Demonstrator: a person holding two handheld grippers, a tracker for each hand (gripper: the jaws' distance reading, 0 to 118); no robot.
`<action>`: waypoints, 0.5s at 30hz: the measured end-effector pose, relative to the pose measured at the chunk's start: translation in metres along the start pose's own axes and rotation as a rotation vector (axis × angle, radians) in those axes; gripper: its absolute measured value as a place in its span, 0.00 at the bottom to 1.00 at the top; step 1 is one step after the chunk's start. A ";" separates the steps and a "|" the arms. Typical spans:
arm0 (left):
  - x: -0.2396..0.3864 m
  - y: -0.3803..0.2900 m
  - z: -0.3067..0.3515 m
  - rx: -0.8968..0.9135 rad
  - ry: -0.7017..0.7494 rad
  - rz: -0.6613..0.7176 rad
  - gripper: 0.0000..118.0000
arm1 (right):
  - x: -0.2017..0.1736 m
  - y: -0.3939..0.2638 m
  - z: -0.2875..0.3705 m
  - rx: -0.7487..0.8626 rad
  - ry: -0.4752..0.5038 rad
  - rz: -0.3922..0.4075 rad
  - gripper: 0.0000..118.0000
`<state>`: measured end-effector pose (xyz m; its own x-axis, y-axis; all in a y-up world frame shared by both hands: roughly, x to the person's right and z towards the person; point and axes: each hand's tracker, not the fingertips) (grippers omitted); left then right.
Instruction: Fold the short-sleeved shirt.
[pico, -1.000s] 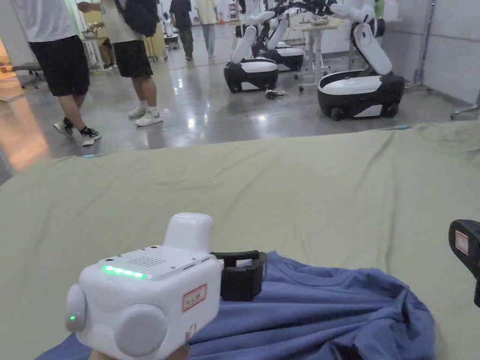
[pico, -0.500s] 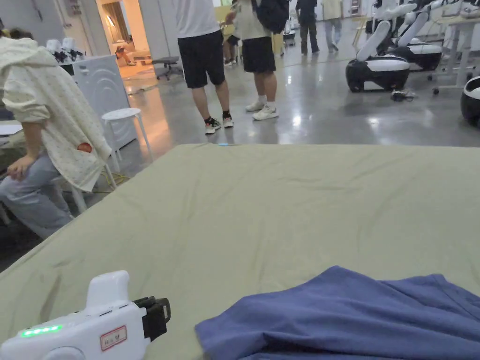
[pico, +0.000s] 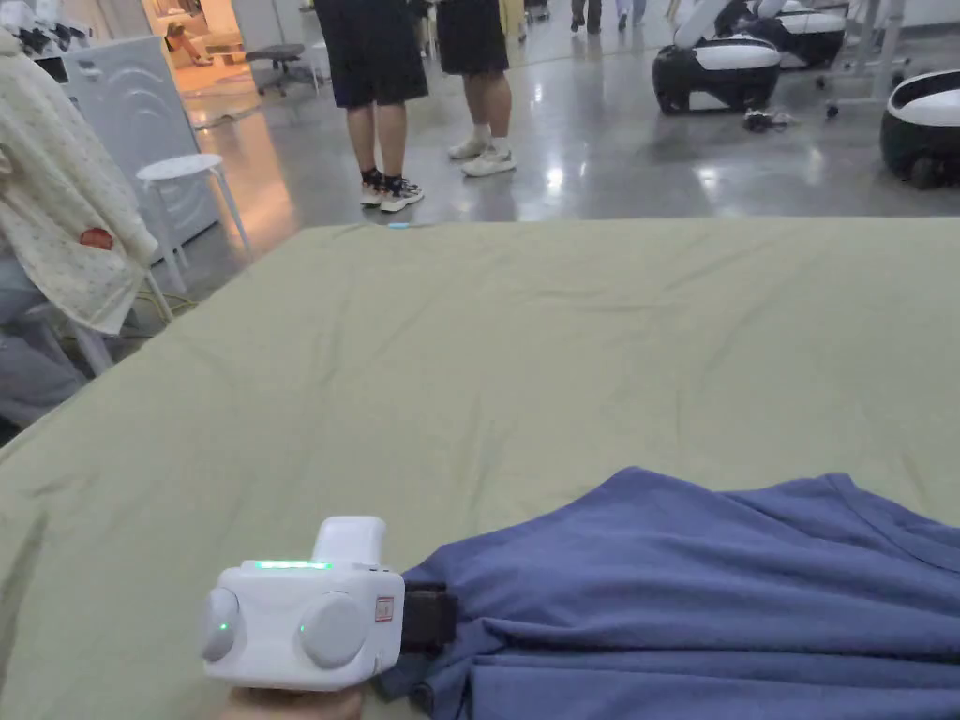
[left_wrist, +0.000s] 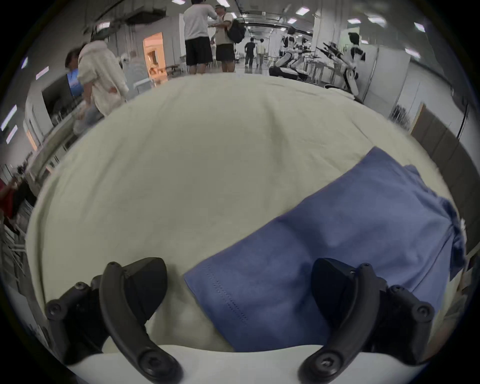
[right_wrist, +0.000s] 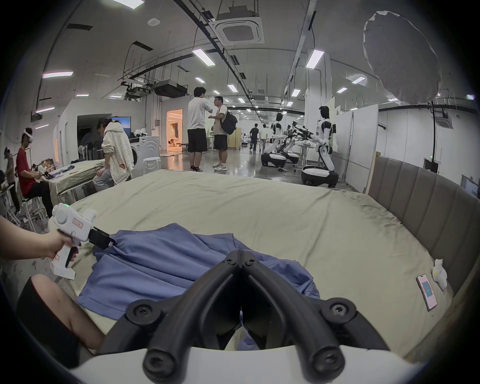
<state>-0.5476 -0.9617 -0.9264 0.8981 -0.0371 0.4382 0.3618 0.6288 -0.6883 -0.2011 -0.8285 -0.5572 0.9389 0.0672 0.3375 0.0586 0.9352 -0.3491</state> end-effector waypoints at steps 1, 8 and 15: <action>0.005 0.002 0.009 0.035 -0.035 -0.015 0.41 | 0.001 -0.001 -0.001 -0.001 -0.005 0.004 0.01; 0.040 -0.006 0.028 0.035 -0.136 -0.115 0.02 | 0.008 -0.011 -0.015 -0.059 -0.020 -0.004 0.01; 0.028 0.008 0.062 0.153 -0.196 -0.077 0.02 | 0.064 -0.031 -0.034 -0.201 -0.127 -0.202 0.24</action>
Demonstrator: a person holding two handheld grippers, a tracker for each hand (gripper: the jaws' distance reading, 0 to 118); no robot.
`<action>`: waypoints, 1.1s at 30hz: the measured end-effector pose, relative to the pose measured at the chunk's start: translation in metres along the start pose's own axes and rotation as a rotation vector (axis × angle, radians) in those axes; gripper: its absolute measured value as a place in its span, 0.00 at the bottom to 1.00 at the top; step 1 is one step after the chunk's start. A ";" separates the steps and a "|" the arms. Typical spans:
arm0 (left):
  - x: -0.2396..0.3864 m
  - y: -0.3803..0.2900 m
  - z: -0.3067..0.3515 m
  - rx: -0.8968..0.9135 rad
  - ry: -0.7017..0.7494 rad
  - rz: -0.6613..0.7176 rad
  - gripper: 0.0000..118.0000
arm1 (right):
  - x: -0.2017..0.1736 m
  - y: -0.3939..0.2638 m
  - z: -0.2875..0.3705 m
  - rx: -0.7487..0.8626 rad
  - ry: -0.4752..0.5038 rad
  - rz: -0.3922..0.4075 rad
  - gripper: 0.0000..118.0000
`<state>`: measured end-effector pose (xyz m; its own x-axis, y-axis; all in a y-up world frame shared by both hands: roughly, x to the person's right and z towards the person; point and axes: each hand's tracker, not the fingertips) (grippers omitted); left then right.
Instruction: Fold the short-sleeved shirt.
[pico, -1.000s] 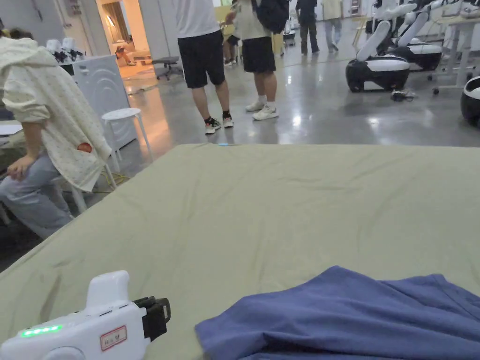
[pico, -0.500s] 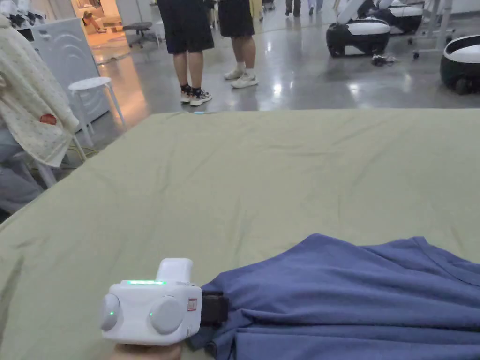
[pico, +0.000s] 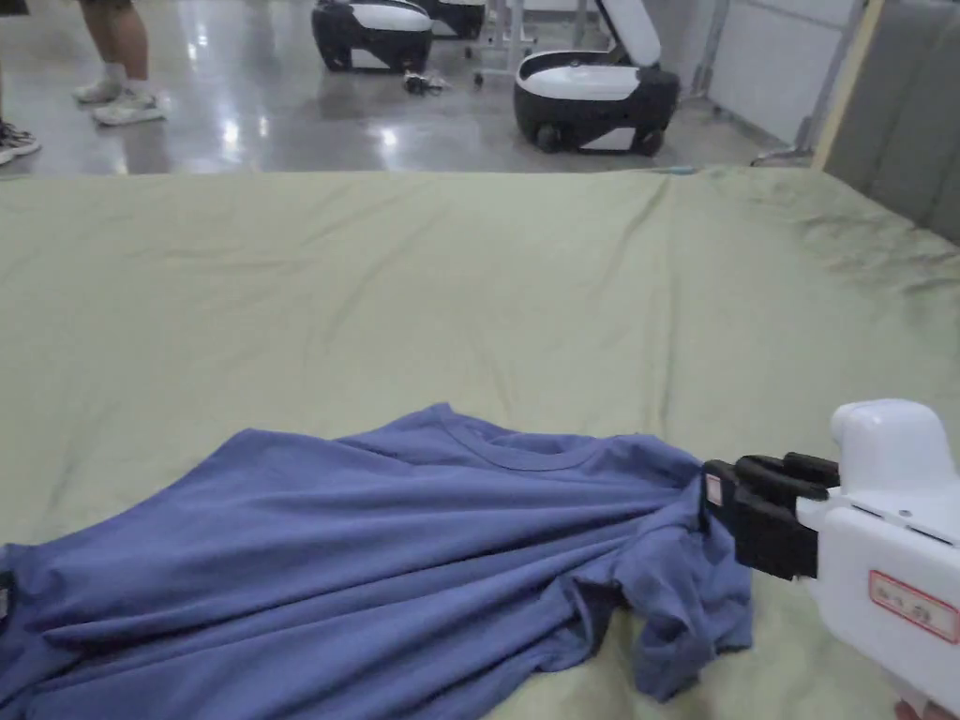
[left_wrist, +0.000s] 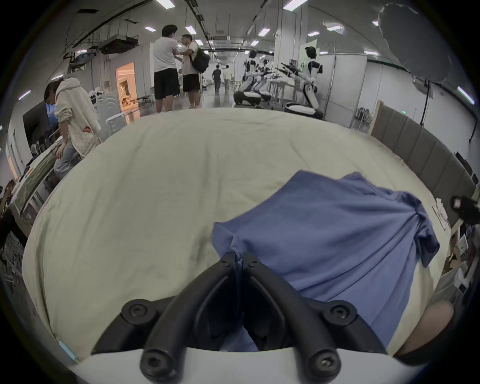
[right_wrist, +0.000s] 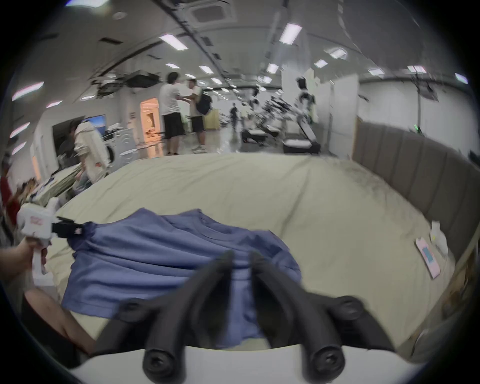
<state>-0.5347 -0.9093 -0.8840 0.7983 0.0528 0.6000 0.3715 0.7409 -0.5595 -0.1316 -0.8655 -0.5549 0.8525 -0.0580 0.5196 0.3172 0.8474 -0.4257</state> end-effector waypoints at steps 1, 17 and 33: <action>-0.003 0.004 0.006 0.020 -0.004 0.011 0.02 | 0.013 0.000 -0.012 -0.071 -0.016 -0.045 0.51; -0.023 0.020 0.032 0.060 -0.023 0.062 0.01 | 0.048 -0.008 -0.099 -0.198 -0.026 -0.185 0.10; -0.066 0.136 0.229 0.465 0.064 0.087 0.01 | 0.016 0.150 0.135 0.259 0.046 0.029 0.10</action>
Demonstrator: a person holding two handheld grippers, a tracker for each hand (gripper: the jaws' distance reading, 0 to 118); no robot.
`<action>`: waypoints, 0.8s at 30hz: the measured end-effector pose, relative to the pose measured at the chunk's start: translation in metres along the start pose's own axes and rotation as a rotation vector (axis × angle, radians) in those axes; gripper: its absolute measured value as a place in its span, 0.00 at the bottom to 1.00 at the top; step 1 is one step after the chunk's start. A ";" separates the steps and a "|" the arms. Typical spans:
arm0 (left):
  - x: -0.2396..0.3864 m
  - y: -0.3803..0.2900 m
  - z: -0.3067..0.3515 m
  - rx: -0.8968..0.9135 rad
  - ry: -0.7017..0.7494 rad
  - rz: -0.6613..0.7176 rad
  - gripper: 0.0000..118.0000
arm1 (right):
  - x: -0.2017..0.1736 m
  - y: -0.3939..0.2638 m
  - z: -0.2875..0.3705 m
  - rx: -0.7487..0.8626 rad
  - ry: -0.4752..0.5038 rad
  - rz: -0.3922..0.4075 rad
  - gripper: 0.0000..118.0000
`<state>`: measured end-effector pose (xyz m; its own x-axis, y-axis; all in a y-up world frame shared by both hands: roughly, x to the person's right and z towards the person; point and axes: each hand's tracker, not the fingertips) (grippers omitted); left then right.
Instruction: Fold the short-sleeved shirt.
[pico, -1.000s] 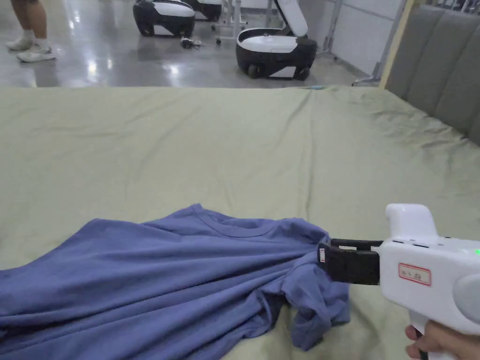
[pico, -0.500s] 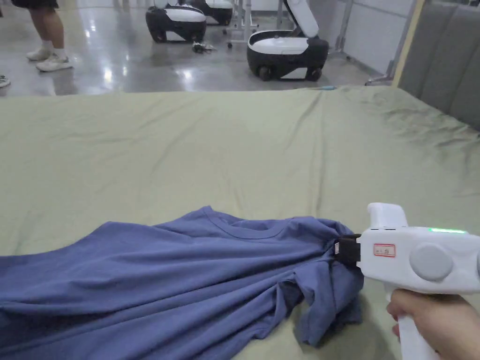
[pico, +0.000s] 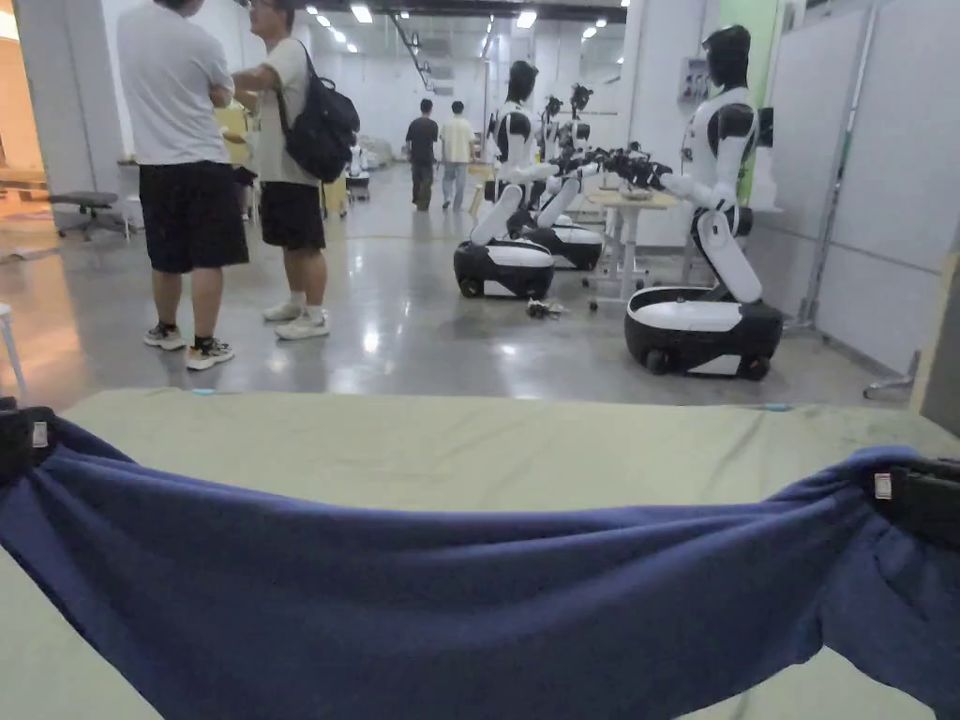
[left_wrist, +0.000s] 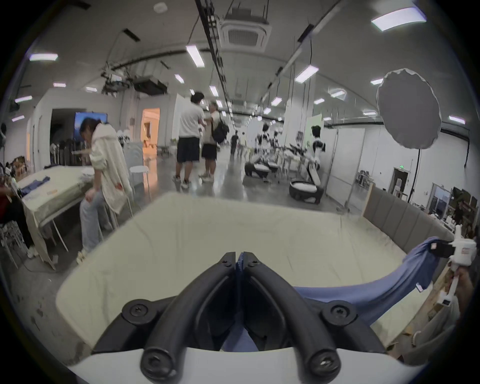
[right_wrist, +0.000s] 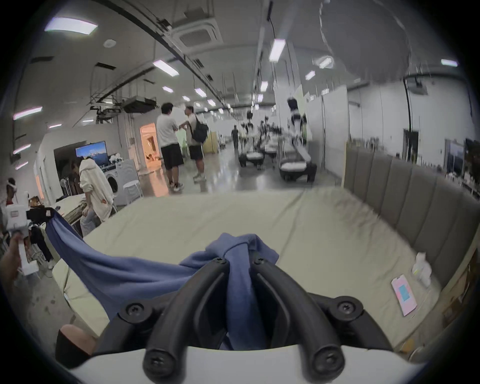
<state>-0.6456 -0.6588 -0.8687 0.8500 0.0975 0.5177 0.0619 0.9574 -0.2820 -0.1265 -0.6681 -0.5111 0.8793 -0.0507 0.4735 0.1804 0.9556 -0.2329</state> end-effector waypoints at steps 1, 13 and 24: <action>0.011 0.013 0.014 0.024 0.019 -0.012 0.01 | -0.001 0.015 0.011 0.024 0.004 -0.006 0.10; 0.017 0.116 0.001 0.140 0.098 -0.029 0.01 | -0.022 0.129 0.001 0.204 -0.148 0.125 0.10; 0.045 0.152 -0.132 0.251 0.245 -0.096 0.01 | -0.015 0.175 -0.166 0.322 -0.306 0.122 0.10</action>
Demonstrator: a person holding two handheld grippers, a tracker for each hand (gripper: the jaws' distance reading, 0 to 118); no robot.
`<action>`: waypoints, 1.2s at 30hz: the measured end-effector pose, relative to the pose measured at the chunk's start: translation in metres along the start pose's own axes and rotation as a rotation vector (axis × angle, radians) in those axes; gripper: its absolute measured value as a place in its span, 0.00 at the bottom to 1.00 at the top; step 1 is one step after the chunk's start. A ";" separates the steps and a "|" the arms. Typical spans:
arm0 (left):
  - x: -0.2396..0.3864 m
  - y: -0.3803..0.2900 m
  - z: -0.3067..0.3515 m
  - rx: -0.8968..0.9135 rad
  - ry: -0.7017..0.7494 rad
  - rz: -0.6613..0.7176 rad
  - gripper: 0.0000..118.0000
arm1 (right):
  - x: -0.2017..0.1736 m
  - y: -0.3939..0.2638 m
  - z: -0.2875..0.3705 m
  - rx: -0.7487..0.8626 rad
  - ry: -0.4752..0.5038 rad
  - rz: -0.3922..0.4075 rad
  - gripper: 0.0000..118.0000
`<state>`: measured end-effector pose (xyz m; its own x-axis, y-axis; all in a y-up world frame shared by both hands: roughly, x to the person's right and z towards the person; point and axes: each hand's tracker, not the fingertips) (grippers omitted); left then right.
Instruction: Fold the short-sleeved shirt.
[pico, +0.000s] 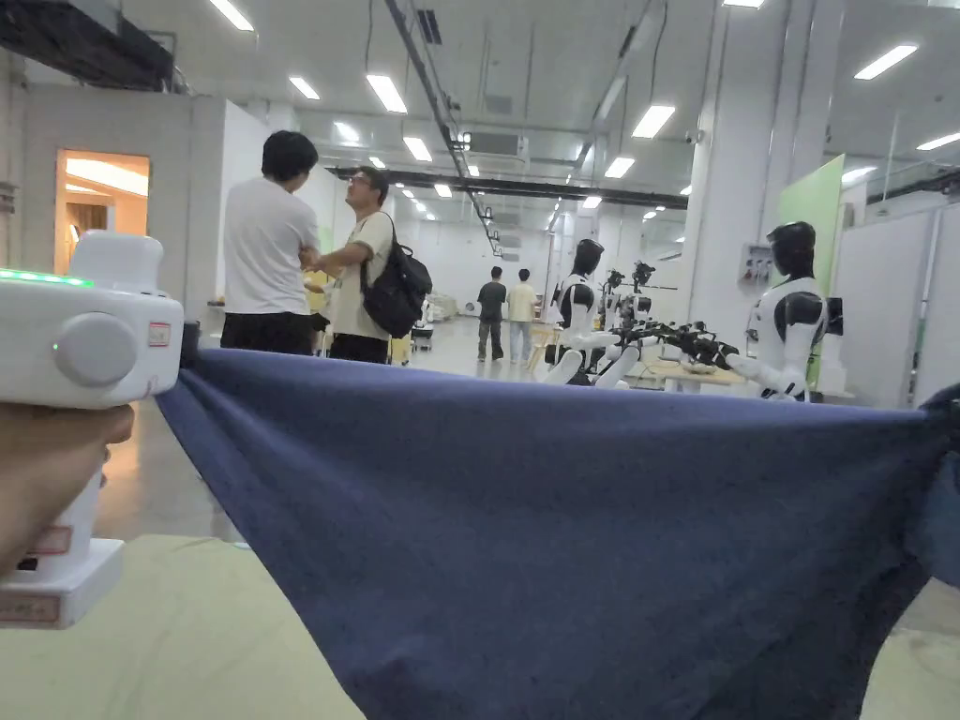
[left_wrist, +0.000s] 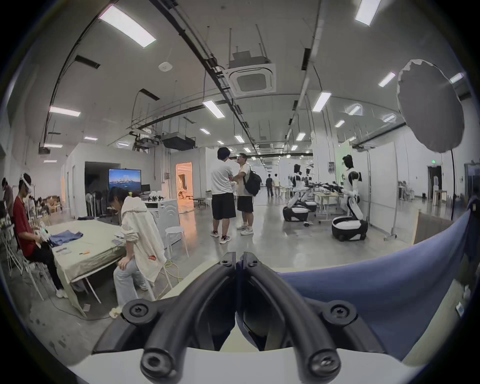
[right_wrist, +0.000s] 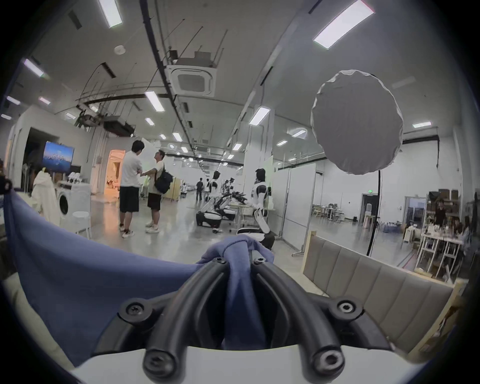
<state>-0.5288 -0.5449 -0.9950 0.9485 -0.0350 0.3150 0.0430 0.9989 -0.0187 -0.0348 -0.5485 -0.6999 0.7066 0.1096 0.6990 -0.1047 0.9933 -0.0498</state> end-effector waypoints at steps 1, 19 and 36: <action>0.009 -0.005 -0.008 0.010 0.019 -0.007 0.01 | -0.006 -0.003 -0.014 -0.004 0.002 -0.020 0.10; 0.088 -0.167 -0.153 -0.176 0.032 -0.124 0.01 | -0.046 -0.163 -0.138 -0.131 -0.055 0.065 0.10; 0.045 -0.358 -0.068 -0.417 -0.096 0.133 0.01 | -0.022 -0.357 -0.024 -0.372 0.051 -0.009 0.10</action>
<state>-0.4796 -0.9058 -1.0389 0.9218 0.1153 0.3701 0.0645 0.8959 -0.4396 0.0041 -0.9042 -0.7147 0.7416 0.0935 0.6643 0.1562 0.9389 -0.3066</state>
